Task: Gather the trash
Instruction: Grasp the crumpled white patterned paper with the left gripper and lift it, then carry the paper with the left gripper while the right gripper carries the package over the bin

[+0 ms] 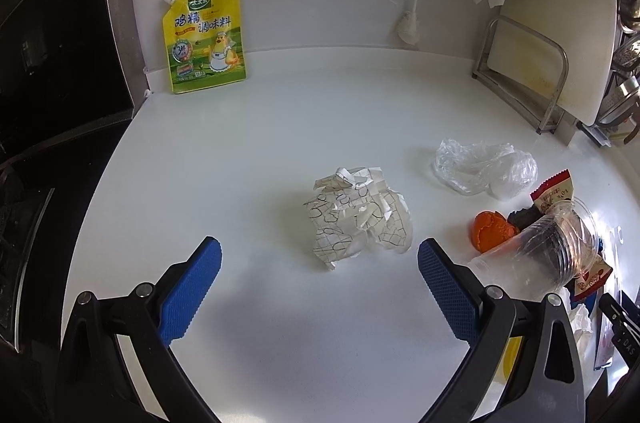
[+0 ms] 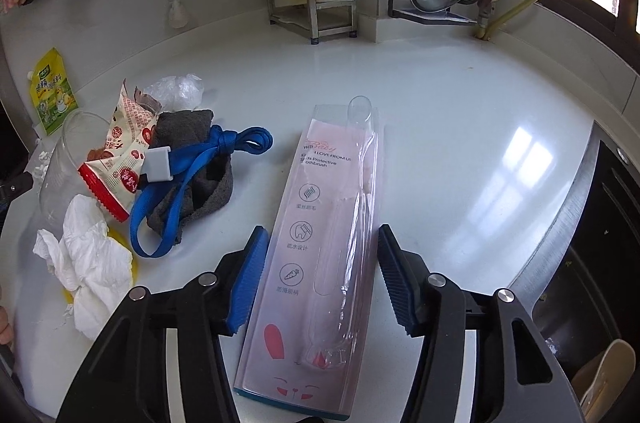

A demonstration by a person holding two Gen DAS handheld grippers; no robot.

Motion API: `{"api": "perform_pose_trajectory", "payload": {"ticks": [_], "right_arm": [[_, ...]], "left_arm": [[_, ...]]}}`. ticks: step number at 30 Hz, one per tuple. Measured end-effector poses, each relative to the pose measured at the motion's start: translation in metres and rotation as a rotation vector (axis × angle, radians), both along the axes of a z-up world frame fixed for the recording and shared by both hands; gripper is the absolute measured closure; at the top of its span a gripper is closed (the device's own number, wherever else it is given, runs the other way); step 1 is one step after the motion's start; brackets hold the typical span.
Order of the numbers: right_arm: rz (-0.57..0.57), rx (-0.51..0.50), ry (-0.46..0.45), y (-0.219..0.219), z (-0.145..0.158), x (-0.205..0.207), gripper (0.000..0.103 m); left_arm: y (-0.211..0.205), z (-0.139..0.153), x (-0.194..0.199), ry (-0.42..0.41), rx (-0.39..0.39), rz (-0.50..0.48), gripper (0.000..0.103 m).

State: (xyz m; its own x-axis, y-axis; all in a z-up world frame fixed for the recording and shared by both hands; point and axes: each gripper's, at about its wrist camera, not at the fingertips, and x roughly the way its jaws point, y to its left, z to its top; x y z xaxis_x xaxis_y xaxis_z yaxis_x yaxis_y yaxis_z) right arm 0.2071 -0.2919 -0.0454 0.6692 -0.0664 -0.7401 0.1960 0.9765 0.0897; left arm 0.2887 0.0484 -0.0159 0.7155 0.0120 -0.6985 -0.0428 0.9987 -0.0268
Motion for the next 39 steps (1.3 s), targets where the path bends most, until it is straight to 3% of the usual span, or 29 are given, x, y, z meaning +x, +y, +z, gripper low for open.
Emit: {"api": "perform_pose_trajectory", "payload": {"ticks": [4,19,22,24,27,30,39], "right_arm": [[0.004,0.023,-0.008,-0.004,-0.001,0.0,0.049],[0.018,0.055,-0.022,-0.006,-0.002,-0.001,0.049],[0.02,0.058,-0.024,-0.006,-0.002,-0.001,0.049],[0.022,0.058,-0.026,-0.005,-0.002,-0.001,0.049],[0.026,0.059,-0.027,-0.003,-0.001,-0.002,0.049],[0.035,0.061,-0.031,-0.001,0.0,-0.005,0.049],[0.041,0.054,-0.041,0.001,0.006,-0.021,0.049]], "left_arm": [[-0.007,0.002,0.012,-0.006,0.013,0.018,0.006],[-0.019,-0.027,0.066,0.138,-0.003,0.035,0.008],[-0.017,-0.025,0.065,0.127,-0.024,0.027,0.024],[-0.017,-0.029,0.068,0.152,-0.04,0.013,0.043],[-0.015,-0.026,0.065,0.133,-0.059,-0.002,0.052],[-0.02,-0.024,0.059,0.113,-0.03,-0.013,0.058],[-0.026,0.005,0.007,-0.016,0.046,-0.026,0.058]]}}
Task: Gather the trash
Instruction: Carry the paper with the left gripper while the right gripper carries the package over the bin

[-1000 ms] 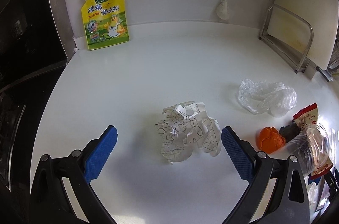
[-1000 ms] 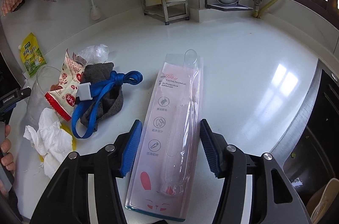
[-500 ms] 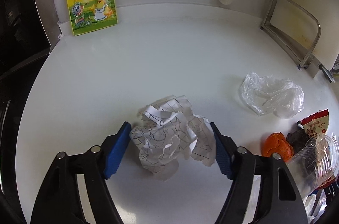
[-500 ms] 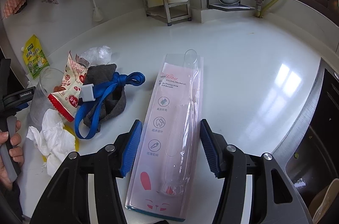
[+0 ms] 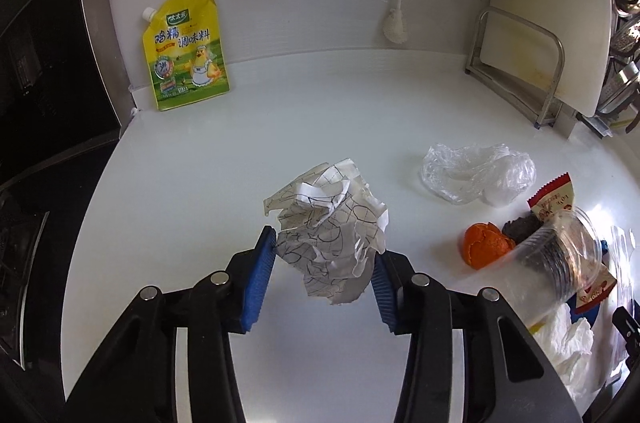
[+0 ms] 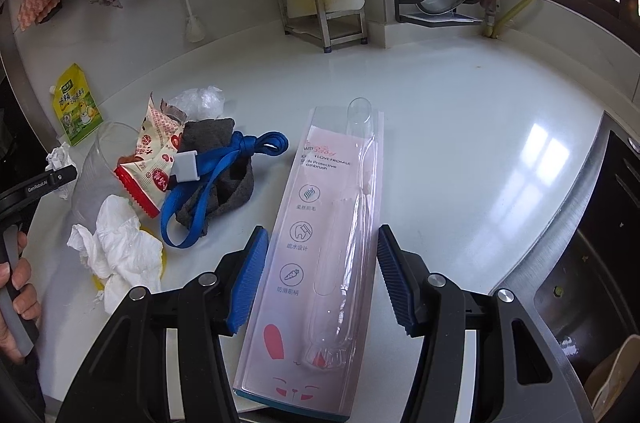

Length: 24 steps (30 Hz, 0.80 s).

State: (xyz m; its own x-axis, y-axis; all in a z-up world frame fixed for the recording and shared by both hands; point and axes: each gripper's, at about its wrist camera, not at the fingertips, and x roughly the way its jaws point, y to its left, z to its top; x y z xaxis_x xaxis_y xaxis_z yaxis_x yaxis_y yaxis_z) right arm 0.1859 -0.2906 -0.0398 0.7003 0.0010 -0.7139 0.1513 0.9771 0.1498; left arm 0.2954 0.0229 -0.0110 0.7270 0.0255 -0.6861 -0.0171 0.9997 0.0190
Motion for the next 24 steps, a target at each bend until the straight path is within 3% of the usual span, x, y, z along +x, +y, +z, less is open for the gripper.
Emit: {"api": "perform_pose_trajectory", "payload": {"ticks": [15,24], "right_arm": [[0.021,-0.032,-0.021,0.026,0.019,-0.053,0.049],[0.027,-0.014,-0.025,0.041,0.022,-0.103,0.049]], "left_arm": [[-0.003,0.024,-0.11,-0.047,0.019,-0.072,0.058],[-0.01,0.024,-0.169,-0.047,-0.014,-0.122,0.058]]}}
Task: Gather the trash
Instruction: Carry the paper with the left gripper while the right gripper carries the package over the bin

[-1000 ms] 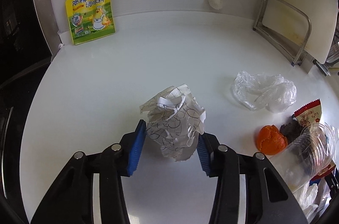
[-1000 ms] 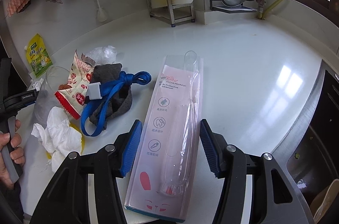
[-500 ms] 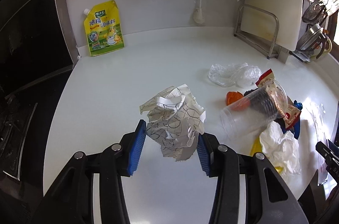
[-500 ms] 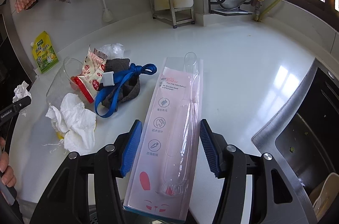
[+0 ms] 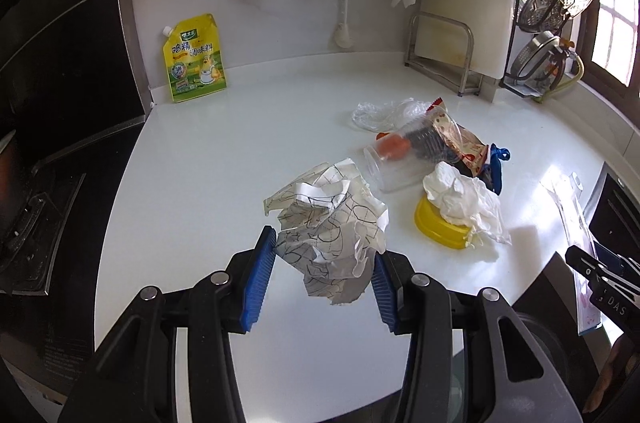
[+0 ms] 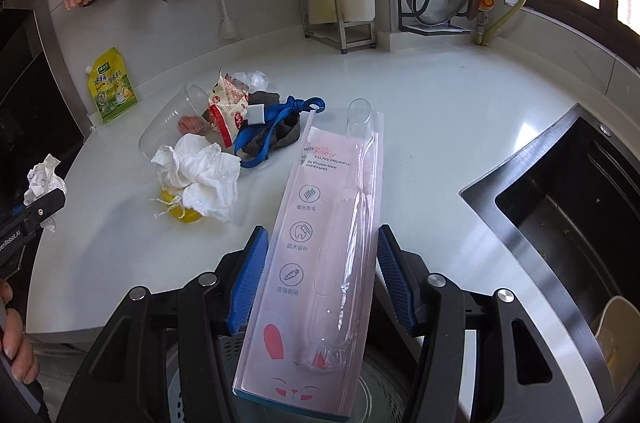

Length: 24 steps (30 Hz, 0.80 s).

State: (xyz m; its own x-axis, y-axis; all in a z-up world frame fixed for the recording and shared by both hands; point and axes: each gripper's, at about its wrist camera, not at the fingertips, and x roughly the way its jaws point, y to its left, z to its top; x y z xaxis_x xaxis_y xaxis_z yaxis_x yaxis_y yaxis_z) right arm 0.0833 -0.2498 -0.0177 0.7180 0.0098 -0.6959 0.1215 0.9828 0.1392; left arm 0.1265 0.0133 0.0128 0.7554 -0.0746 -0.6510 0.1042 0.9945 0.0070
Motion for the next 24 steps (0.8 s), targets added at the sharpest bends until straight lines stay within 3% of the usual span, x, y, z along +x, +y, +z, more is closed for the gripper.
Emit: {"api": "perform_pose_trajectory", "payload": {"ticks": [12,24], "right_arm": [[0.012,0.012,-0.006,0.012,-0.003,-0.08,0.049],[0.035,0.023,0.057,0.013,-0.035,-0.138,0.049]], "left_arm": [[-0.041,-0.008,-0.077,-0.03,0.022,-0.125,0.058],[-0.074,-0.038,-0.121,0.007,0.026,-0.227,0.058]]}}
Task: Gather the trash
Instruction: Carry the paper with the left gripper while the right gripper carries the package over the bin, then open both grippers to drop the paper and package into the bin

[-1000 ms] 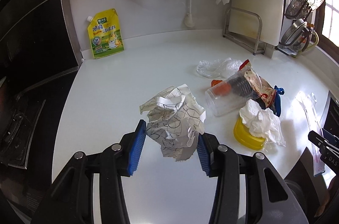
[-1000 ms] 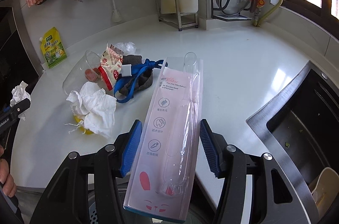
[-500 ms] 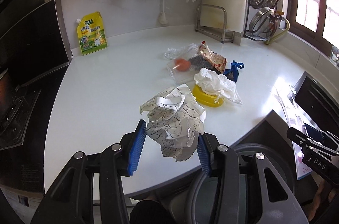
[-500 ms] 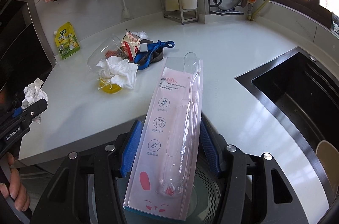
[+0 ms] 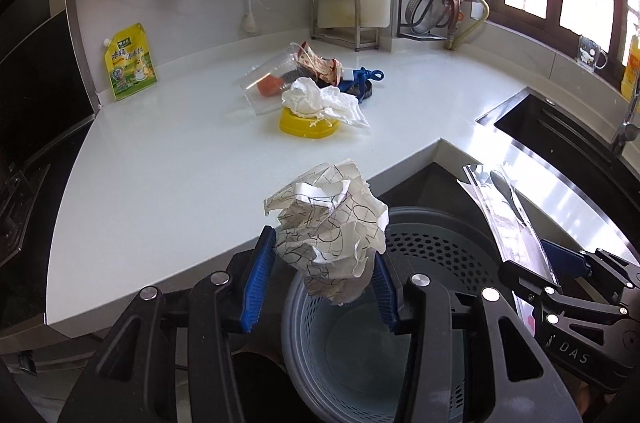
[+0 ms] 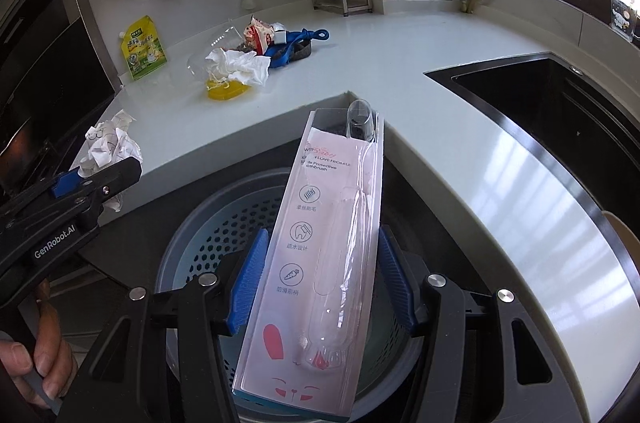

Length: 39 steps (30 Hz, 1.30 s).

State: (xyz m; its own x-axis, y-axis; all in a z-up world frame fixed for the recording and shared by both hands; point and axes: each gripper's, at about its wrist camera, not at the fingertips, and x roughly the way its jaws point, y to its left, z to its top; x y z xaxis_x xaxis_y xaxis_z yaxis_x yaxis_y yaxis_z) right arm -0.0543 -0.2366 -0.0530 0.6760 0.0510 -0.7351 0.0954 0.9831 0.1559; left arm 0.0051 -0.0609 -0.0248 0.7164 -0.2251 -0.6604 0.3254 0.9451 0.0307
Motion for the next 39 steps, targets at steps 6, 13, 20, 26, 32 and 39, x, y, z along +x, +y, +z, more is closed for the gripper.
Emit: {"api": "perform_pose_trajectory", "payload": {"ticks": [6,13,20,26,32,39], "right_arm": [[0.013,0.009,0.012,0.0,-0.012,-0.013,0.049],[0.035,0.027,0.034,0.004,-0.022,-0.015,0.049],[0.047,0.042,0.059,0.005,-0.029,-0.012,0.049],[0.057,0.042,0.081,0.006,-0.037,-0.008,0.049],[0.058,0.053,0.093,0.005,-0.043,-0.006,0.049],[0.051,0.056,0.095,0.005,-0.044,-0.006,0.049]], "left_arm": [[-0.009,-0.02,-0.009,0.042,0.021,-0.034,0.058],[-0.012,-0.045,-0.01,0.111,0.046,-0.042,0.058],[-0.011,-0.058,-0.006,0.151,0.054,-0.038,0.058],[-0.012,-0.066,-0.002,0.178,0.057,-0.039,0.057],[-0.012,-0.07,0.001,0.198,0.06,-0.036,0.054],[-0.01,-0.074,0.004,0.216,0.052,-0.03,0.052]]}}
